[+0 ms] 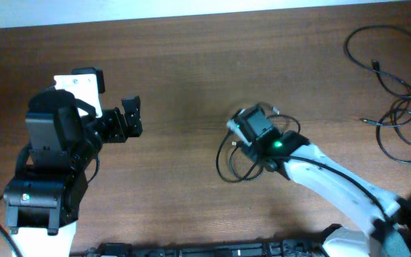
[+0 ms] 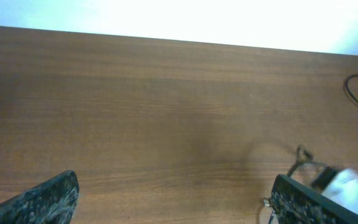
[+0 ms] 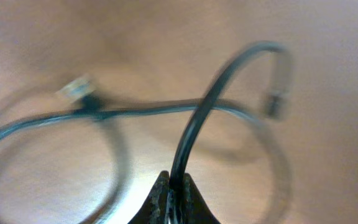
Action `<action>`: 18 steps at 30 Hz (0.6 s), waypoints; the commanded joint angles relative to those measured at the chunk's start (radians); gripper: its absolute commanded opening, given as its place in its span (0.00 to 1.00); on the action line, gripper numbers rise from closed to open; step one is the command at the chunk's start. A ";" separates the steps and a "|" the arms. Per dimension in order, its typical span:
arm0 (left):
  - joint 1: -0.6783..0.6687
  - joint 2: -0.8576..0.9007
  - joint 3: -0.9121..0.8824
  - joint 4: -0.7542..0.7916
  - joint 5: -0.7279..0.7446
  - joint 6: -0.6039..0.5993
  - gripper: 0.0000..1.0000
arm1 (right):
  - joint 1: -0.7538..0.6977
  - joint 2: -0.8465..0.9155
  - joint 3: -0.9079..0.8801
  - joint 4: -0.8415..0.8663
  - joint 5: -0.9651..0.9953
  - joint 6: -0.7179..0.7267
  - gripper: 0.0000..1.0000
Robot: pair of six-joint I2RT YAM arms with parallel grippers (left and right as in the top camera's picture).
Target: Untangle cables
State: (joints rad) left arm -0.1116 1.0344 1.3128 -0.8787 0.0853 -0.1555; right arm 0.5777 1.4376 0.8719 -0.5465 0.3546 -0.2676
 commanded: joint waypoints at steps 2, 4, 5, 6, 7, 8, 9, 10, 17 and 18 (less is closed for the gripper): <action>0.005 0.001 0.003 0.001 -0.004 -0.012 0.99 | -0.031 -0.150 0.074 0.002 0.430 0.022 0.04; 0.005 0.000 0.003 0.002 -0.004 -0.012 0.99 | -0.090 -0.211 0.075 0.003 0.491 0.042 0.04; 0.005 0.000 0.003 0.002 -0.004 -0.012 0.99 | -0.134 -0.239 0.075 0.003 0.516 0.081 0.04; 0.005 0.000 0.003 0.001 -0.004 -0.012 0.99 | -0.210 -0.278 0.075 0.003 0.537 0.145 0.04; 0.005 0.000 0.003 0.002 -0.004 -0.012 0.99 | -0.267 -0.301 0.075 0.004 0.541 0.190 0.04; 0.005 0.000 0.003 0.001 -0.004 -0.011 0.99 | -0.336 -0.328 0.075 0.004 0.540 0.255 0.04; 0.005 0.000 0.003 0.001 -0.004 -0.012 0.99 | -0.398 -0.347 0.075 0.004 0.540 0.312 0.04; 0.005 0.000 0.003 0.002 -0.004 -0.012 0.99 | -0.477 -0.373 0.075 0.004 0.539 0.374 0.04; 0.005 0.000 0.003 0.001 -0.004 -0.012 0.99 | -0.904 -0.453 0.075 0.045 0.465 0.489 0.04; 0.005 0.001 0.003 0.002 -0.004 -0.012 0.99 | -0.964 -0.451 0.075 0.041 0.462 0.575 0.04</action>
State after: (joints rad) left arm -0.1116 1.0344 1.3128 -0.8791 0.0853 -0.1555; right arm -0.3393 0.9916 0.9298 -0.5087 0.8253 0.2012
